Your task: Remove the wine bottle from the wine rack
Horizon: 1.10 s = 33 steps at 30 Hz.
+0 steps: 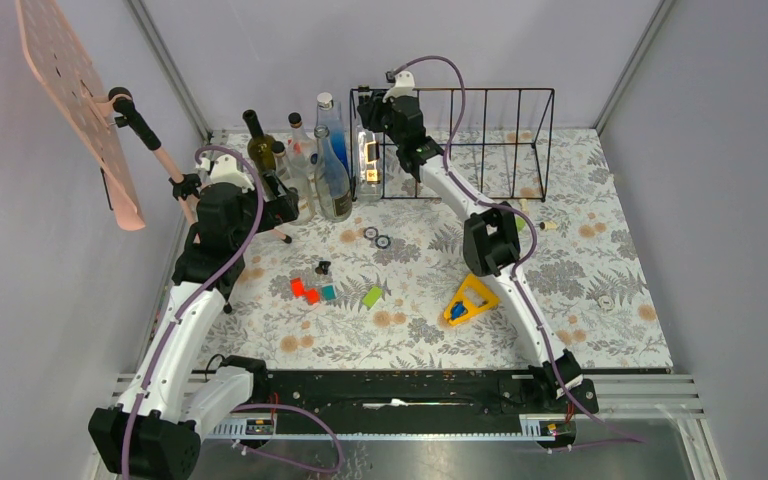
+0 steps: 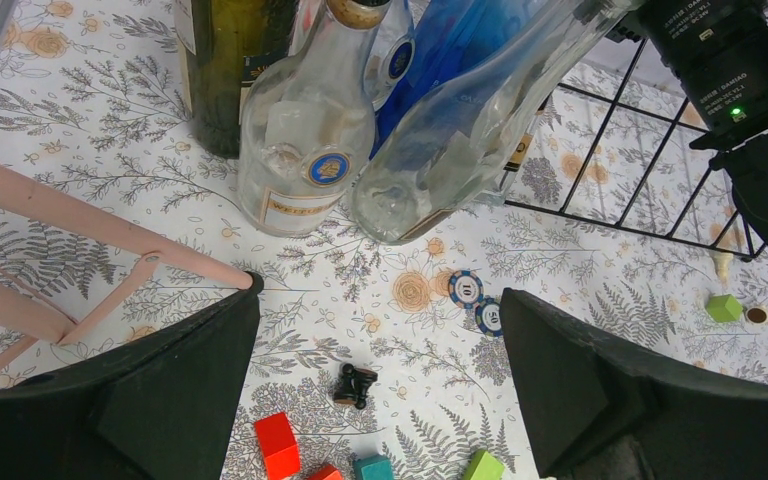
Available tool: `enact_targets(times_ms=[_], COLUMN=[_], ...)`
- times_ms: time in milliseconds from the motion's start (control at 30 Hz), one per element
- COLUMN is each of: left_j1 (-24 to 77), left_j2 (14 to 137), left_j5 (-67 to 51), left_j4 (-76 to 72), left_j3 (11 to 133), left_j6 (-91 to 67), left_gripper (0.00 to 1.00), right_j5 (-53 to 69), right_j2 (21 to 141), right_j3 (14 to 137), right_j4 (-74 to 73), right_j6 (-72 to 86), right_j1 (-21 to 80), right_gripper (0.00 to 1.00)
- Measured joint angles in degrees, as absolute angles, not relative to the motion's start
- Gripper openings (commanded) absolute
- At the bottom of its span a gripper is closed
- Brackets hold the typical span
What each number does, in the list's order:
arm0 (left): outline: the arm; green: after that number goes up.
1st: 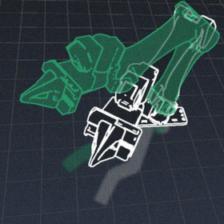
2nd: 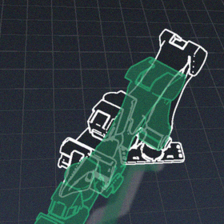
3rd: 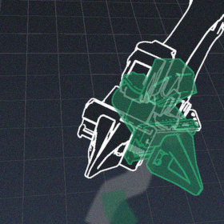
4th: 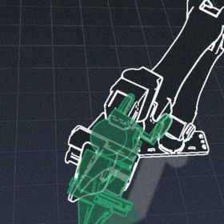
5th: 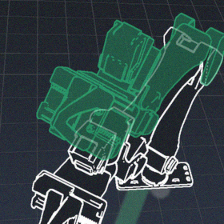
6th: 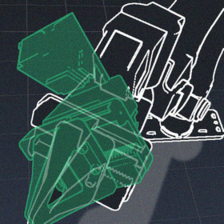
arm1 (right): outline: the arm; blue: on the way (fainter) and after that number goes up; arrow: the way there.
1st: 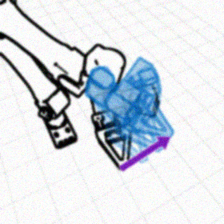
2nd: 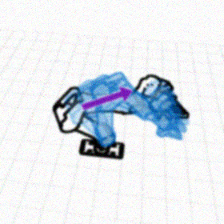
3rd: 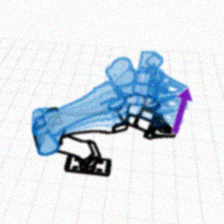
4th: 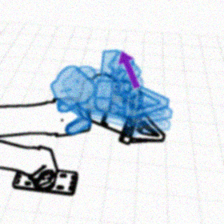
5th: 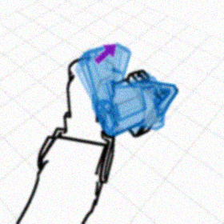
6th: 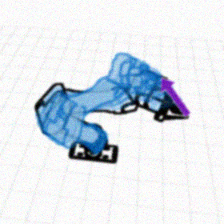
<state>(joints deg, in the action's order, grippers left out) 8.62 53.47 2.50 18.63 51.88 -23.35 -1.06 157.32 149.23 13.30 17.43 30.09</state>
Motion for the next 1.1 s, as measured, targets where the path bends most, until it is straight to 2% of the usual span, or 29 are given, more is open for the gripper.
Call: enact_targets(times_ms=[367, 667, 1100], left_j1=[8.5, 8.4, 8.3], left_j2=[53.5, 53.5, 53.5], left_j5=[2.5, 2.5, 2.5], left_j4=[18.8, 18.9, 19.7], left_j3=[51.9, 51.9, 51.9], left_j6=[-23.4, -23.3, -23.3], left_gripper=[0.99, 0.99, 0.99], right_j5=[3.0, 5.1, 5.1], right_j2=[149.4, 135.6, 116.4], right_j3=[140.3, 122.5, 93.4], right_j4=[12.2, 14.1, 26.2], right_j6=[13.4, 8.1, 2.8], right_j1=[30.3, 31.8, 34.7], right_gripper=[0.04, 0.01, 0.01])
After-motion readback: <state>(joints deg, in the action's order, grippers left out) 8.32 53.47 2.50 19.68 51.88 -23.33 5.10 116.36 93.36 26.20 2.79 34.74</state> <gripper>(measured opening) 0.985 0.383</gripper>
